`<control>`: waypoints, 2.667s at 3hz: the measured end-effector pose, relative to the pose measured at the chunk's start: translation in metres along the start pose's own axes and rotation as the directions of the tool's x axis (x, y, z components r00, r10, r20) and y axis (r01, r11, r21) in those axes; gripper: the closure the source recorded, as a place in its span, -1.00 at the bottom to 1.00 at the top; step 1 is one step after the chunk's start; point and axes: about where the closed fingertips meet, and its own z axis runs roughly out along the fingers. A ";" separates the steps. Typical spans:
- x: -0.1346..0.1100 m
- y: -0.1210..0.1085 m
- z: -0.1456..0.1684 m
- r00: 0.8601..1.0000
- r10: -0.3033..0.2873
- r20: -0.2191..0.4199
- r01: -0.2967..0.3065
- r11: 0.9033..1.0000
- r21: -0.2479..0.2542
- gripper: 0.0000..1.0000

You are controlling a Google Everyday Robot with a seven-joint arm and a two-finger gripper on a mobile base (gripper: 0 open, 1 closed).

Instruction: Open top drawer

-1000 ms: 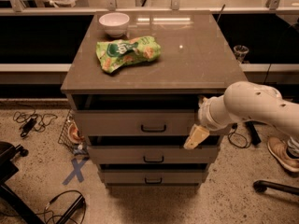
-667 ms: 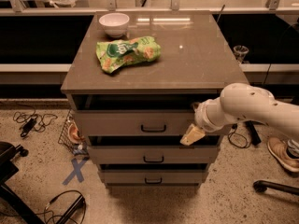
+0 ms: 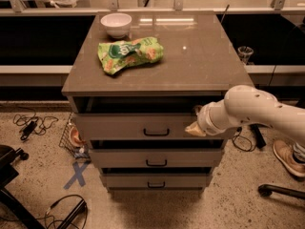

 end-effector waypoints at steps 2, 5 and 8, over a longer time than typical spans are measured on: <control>-0.003 -0.001 -0.005 1.000 0.000 0.000 0.000 1.000 0.000 1.00; -0.004 -0.002 -0.007 1.000 0.000 0.000 0.000 1.000 0.000 0.95; -0.004 -0.002 -0.007 1.000 0.000 0.000 0.000 1.000 -0.001 -0.42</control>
Offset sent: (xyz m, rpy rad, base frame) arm -0.2490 -0.1298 0.0921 -0.0218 0.1332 -0.1154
